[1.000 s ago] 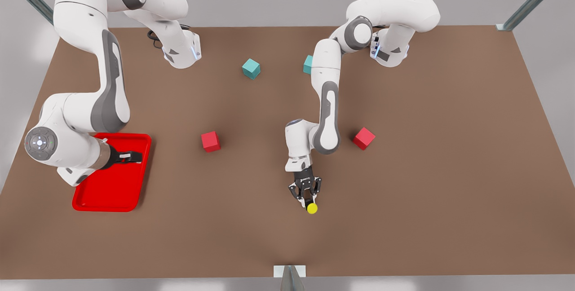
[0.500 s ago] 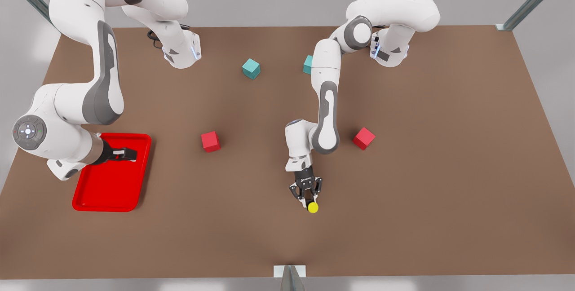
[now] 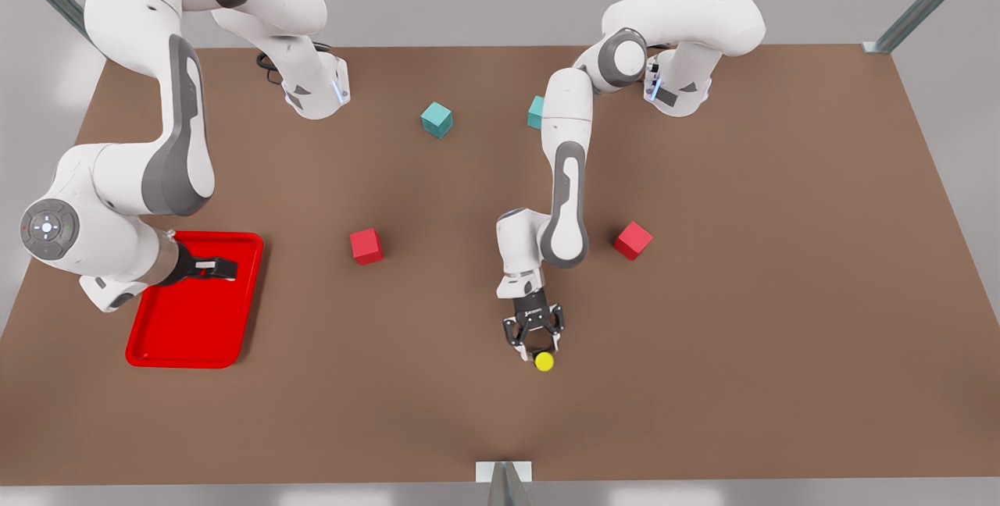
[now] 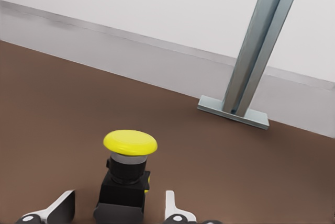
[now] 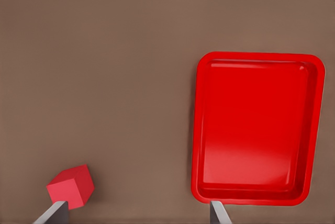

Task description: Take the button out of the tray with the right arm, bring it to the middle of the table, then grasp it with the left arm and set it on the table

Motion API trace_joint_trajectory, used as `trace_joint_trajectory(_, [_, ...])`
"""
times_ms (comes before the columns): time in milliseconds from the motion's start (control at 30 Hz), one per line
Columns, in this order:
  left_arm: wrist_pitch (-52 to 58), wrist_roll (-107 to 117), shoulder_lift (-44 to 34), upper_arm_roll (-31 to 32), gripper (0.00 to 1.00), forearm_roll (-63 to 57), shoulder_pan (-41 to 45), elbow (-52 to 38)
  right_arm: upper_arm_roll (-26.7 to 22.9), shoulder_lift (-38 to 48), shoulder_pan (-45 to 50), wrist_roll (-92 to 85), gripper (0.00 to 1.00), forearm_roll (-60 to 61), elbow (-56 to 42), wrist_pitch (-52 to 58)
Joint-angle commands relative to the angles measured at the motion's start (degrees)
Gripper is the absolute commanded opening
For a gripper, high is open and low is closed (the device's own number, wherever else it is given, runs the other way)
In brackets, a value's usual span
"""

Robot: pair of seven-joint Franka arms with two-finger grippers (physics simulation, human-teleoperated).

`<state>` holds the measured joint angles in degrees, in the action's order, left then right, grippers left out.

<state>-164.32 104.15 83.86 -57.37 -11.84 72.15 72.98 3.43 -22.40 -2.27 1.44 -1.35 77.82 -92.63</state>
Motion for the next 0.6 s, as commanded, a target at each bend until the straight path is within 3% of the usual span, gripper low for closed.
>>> trace_joint_trajectory(0, [0.31, 0.79, -0.19, -0.02, 1.00, -0.11, 0.01, 0.15, 0.00, 0.07, 0.07, 1.73, 1.00, 0.12, -0.12, 0.43])
trace_joint_trajectory(567, [0.93, 0.79, -2.04, -0.02, 1.00, -0.11, 1.77, 1.73, 0.00, 0.07, 0.16, 1.82, 1.00, 0.12, -0.12, 0.43])
